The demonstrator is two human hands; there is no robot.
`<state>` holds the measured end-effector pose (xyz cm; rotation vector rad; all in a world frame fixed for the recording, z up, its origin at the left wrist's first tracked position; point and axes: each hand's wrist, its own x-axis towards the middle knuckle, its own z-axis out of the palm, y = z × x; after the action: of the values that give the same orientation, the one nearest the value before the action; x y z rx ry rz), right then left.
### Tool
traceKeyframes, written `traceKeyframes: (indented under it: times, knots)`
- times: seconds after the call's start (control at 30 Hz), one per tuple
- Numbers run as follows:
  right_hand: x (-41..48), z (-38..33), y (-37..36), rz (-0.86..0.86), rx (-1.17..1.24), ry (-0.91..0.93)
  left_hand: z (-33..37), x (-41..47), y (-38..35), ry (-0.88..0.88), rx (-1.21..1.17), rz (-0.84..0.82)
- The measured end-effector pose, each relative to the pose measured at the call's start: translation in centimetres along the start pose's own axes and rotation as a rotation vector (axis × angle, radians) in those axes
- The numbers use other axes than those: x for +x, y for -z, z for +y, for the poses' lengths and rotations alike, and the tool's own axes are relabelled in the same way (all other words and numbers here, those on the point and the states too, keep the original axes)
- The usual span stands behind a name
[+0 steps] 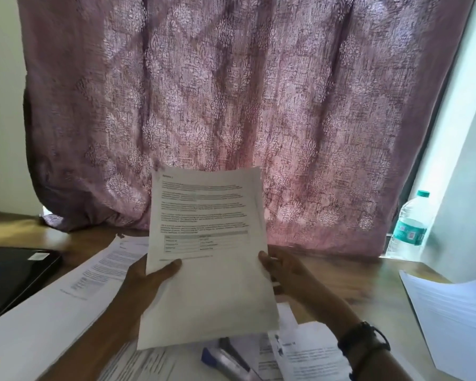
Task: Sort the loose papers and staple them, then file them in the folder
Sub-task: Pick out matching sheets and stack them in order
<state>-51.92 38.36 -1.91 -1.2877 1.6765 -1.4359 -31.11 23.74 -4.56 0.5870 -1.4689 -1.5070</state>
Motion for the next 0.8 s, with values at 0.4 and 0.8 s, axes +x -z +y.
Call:
traceKeyframes:
  times: [0.4,0.8]
  knots:
    - [-0.2,3.5,6.3,-0.101,-0.805,-0.430,0.4,-0.1,0.5,0.021,-0.084,0.065]
    - [3.2,2.7,6.2,0.574,-0.703,-0.079,1.0,-0.3,0.1,-0.039,-0.106,0.088]
